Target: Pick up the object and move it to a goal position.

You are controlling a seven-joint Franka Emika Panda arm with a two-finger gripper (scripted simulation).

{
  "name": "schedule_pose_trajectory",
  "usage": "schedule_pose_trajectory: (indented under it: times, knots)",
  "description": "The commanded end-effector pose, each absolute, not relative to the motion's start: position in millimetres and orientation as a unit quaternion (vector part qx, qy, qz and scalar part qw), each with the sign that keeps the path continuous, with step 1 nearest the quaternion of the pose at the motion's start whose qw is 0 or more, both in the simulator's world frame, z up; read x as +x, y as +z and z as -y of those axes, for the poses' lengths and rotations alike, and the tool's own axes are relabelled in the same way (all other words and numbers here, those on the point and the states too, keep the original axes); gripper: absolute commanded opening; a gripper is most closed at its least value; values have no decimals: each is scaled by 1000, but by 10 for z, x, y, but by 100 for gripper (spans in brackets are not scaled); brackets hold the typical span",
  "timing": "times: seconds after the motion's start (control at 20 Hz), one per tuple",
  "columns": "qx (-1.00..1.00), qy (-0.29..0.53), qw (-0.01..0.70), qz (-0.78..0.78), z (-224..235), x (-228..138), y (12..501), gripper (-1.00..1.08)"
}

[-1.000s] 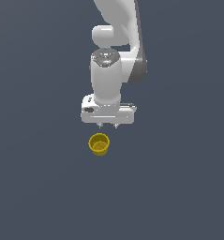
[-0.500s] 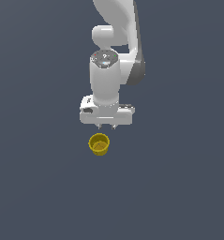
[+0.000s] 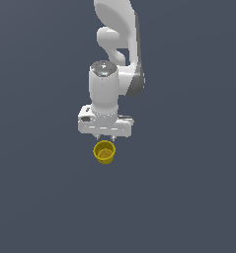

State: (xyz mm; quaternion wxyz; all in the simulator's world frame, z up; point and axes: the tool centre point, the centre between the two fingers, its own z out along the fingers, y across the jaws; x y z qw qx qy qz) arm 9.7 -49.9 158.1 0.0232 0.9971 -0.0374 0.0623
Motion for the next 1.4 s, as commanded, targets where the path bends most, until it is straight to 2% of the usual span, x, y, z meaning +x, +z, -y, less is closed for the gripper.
schedule_pose_trajectory:
  times: [0.0,0.65,1.35]
  knots:
    - [996,77,28,44,598,115,1504,28]
    - [983,167,25,72,986,140,1138,28]
    - [960,261,-32,96,1104,20,916,28]
